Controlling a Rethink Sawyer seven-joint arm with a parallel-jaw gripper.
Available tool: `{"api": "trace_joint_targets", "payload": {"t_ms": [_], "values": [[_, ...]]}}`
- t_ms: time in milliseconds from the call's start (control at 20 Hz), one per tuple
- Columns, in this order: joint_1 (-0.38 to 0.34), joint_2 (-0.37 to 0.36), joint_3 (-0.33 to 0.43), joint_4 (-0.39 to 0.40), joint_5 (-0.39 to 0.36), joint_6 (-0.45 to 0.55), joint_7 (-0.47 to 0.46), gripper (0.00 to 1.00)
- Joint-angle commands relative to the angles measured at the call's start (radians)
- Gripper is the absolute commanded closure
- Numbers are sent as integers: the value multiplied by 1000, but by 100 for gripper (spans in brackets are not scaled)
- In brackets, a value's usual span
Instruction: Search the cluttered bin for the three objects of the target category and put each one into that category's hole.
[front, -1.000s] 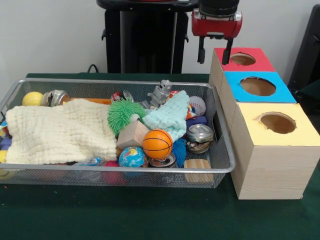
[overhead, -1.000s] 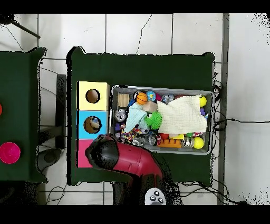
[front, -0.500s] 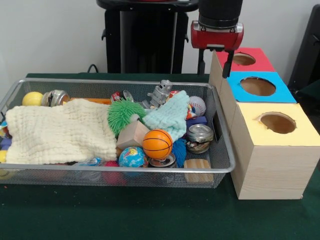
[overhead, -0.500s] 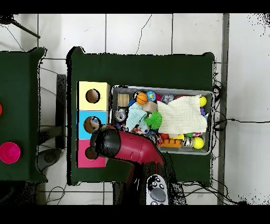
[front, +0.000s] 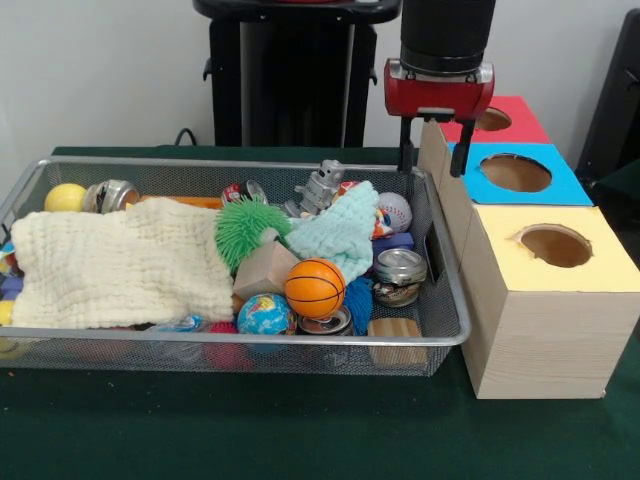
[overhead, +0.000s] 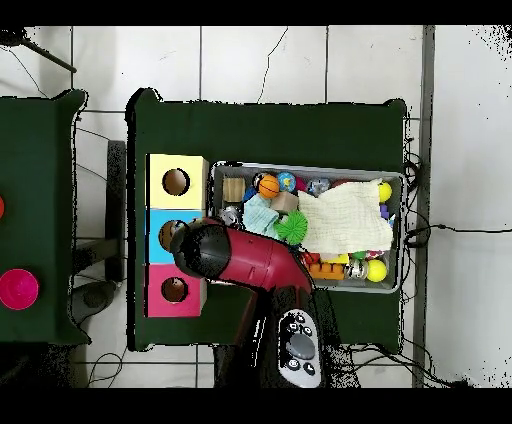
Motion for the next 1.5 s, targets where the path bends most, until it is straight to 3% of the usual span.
{"api": "trace_joint_targets", "payload": {"t_ms": [50, 350, 700, 1250, 1500], "values": [[-52, 77, 43, -129, 13, 117, 147, 0], [-145, 79, 131, -2, 13, -58, 115, 0], [-218, 25, 174, 148, -22, -138, 131, 0], [-188, 123, 184, 175, -39, -256, 165, 0], [-178, 210, 210, 178, -36, -386, 201, 0]]}}
